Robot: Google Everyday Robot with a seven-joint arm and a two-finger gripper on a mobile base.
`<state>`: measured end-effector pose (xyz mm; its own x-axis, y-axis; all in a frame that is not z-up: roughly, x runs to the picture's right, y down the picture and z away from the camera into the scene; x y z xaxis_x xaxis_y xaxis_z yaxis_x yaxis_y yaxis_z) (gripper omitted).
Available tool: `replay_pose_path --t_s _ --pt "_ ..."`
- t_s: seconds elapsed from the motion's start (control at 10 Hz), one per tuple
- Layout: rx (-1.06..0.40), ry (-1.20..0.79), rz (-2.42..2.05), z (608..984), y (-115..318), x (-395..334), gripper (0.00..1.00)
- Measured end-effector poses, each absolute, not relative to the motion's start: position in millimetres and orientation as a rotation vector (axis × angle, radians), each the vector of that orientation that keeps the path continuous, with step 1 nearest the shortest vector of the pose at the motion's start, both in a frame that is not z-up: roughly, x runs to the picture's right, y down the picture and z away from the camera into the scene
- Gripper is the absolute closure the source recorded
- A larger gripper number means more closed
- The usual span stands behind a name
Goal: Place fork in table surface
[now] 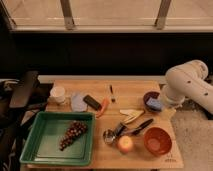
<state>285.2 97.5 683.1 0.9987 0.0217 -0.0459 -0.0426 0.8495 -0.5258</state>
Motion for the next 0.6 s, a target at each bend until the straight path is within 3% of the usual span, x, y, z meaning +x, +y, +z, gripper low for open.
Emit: replay_pose_path --t_s 0.4,0.6 --pt "-0.584 -0.034 -0.004 692.4 57.0 231.7 0.35" --pt "-0.611 -0.043 0.040 714.3 35.1 178.3 0.35"
